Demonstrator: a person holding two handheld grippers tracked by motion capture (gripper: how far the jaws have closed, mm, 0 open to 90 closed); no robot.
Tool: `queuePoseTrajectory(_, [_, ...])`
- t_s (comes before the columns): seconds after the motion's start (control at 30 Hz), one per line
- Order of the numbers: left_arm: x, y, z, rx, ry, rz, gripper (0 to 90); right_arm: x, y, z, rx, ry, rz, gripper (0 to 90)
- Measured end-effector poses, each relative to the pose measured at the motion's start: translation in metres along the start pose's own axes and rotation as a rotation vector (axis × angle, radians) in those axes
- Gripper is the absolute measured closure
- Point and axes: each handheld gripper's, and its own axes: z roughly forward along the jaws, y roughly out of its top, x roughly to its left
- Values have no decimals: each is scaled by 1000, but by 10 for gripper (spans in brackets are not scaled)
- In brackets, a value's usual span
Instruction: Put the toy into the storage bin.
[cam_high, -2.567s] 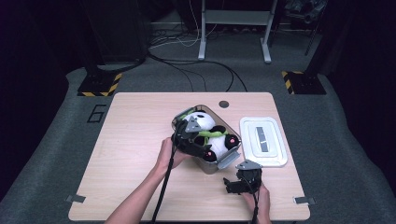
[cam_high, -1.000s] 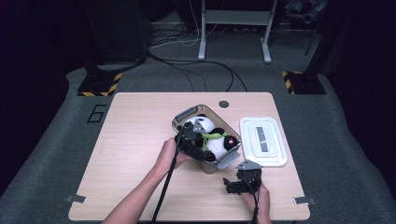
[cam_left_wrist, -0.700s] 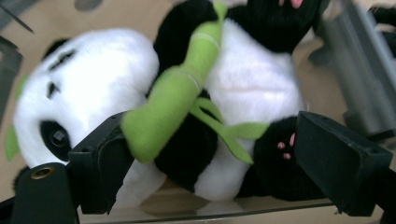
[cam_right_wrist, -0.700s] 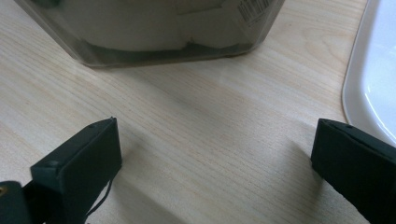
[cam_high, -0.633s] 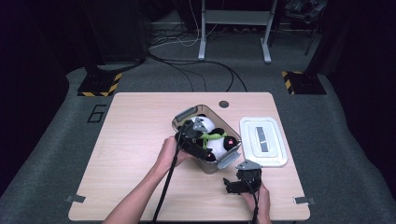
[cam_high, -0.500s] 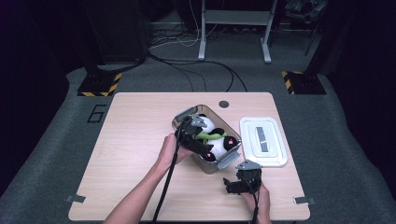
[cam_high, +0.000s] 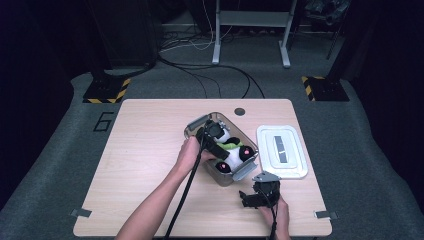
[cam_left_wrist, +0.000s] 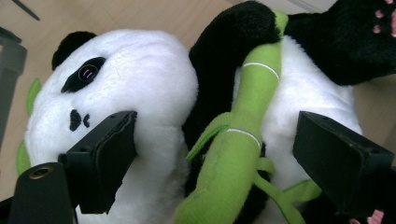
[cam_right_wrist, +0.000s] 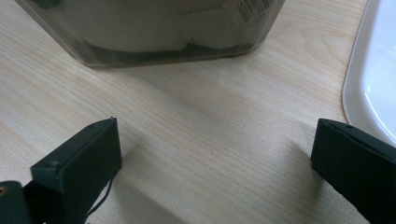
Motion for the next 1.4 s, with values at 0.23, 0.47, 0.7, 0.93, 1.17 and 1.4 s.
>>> queuePoseTrajectory(0.23, [8, -11, -12, -137, -36, -26, 144, 1, 0, 0, -3, -2, 7, 11])
queuePoseTrajectory(0.47, [15, -33, -43, -283, -32, -59, 137, 0, 0, 0, -6, -5, 3, 11])
queuePoseTrajectory(0.7, [20, -69, -68, -345, 2, -74, 127, 0, 0, 0, -3, -3, 1, 11])
queuePoseTrajectory(0.93, [31, -109, -80, -379, 47, -122, 110, 1, 0, 0, -3, -4, 4, 11])
queuePoseTrajectory(1.17, [51, -156, -76, -370, 104, -204, 97, 1, 0, 0, -3, -4, 4, 11])
queuePoseTrajectory(1.4, [71, -201, -51, -313, 165, -310, 76, 0, 0, 0, -6, -4, -2, 11])
